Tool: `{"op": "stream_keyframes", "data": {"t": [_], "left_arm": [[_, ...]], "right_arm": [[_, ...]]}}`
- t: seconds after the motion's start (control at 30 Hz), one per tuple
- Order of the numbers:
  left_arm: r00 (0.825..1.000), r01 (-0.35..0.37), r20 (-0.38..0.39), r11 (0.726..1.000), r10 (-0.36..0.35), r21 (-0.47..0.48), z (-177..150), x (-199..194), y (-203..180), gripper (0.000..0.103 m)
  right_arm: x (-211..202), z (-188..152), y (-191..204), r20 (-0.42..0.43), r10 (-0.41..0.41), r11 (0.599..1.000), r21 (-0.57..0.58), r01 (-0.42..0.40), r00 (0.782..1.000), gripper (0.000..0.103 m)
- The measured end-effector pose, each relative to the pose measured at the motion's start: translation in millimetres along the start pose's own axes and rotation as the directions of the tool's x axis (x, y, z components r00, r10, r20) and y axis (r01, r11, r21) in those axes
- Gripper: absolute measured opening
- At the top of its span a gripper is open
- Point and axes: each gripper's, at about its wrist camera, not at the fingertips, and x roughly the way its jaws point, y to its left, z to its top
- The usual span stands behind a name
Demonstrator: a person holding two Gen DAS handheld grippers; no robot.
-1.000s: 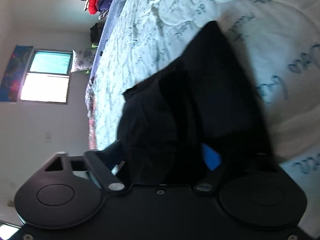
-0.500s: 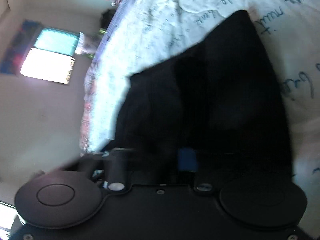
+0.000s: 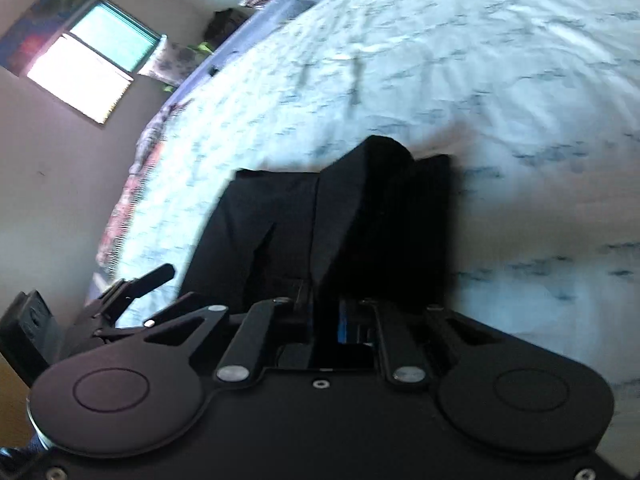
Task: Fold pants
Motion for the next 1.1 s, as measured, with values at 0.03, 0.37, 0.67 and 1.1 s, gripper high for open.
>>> {"op": "stream_keyframes", "data": {"t": [0.03,0.37,0.67,1.1], "left_arm": [[1.000,0.008,-0.003,1.000,-0.008,-0.005,-4,3,-2,0.092],[0.995,-0.009,0.101,0.999,0.014,-0.050,17,-7,-1,0.091],[0.999,-0.025,-0.040,0.998,0.022,-0.058,30,90,6,0.092],[0.995,-0.080,-0.056,0.997,0.079,-0.013,30,78,-6,0.096]], "right_arm": [[-1,-2,-10,-0.001,-0.009,1.000,0.020,0.009,1.000,0.011],[-37,0,13,0.256,-0.038,0.999,0.010,0.037,0.966,0.020],[44,16,-9,0.222,0.046,0.983,0.162,-0.083,0.974,0.003],[29,-6,7,0.236,0.032,0.995,0.081,-0.052,0.971,0.038]]}}
